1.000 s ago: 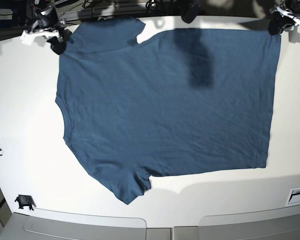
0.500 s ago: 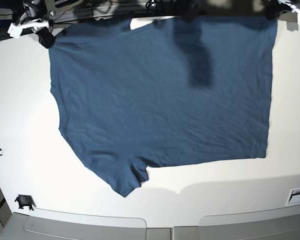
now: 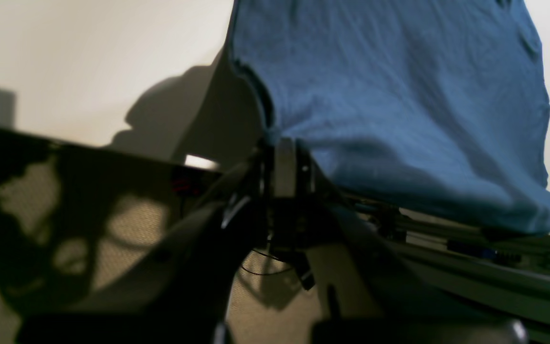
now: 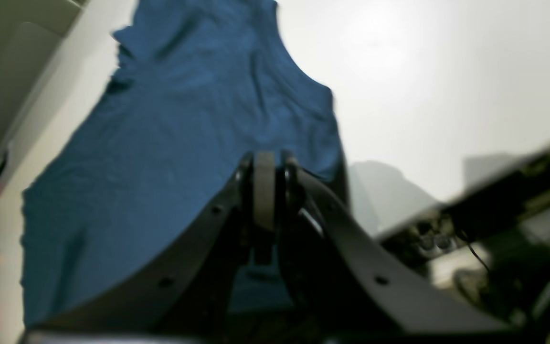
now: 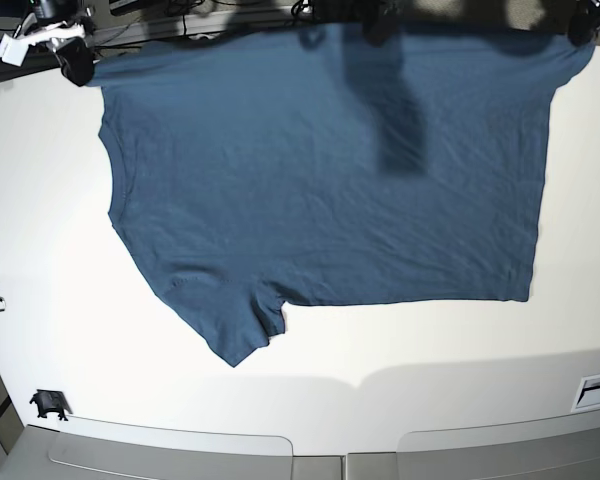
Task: Fold the T-shirt properly
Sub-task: 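Lift both shoulder corners and pull the shirt toward the robot, then lower the shirt onto the table and open both grippers, then raise the right gripper and move it over the sleeve near it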
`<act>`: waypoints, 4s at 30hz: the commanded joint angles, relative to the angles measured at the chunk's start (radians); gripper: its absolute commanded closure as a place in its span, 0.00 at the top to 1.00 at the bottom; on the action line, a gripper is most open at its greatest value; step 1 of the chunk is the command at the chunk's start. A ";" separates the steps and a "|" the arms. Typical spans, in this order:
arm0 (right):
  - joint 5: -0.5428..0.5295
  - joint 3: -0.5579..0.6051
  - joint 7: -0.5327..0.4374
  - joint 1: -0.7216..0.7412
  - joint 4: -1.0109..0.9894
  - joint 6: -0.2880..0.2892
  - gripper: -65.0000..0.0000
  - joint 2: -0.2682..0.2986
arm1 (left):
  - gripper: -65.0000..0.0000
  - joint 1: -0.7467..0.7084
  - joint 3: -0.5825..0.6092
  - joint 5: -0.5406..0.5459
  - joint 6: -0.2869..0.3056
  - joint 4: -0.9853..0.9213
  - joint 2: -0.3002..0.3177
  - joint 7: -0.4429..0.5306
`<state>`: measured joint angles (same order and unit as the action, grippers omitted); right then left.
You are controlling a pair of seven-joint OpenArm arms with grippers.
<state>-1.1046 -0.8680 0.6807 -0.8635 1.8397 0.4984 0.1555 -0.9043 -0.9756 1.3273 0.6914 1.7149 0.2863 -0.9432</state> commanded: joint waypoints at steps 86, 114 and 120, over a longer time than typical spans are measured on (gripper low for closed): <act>0.836 0.433 -0.191 0.406 -0.014 -0.296 0.00 0.119 | 0.00 0.246 0.089 -0.380 -0.044 0.014 0.077 0.299; 0.811 0.357 0.158 0.383 -0.011 -0.294 0.39 0.119 | 0.26 0.245 -0.150 -0.385 -0.044 0.014 0.186 0.342; 0.612 0.358 0.185 0.282 -0.011 -0.216 0.39 0.119 | 0.26 0.245 -0.163 -0.385 -0.044 0.014 0.205 0.342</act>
<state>-0.4896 -0.5041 0.8822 -0.5800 1.8122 0.2779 0.2626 -0.6537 -1.1244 0.9218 0.6407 1.7149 0.4686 -0.6281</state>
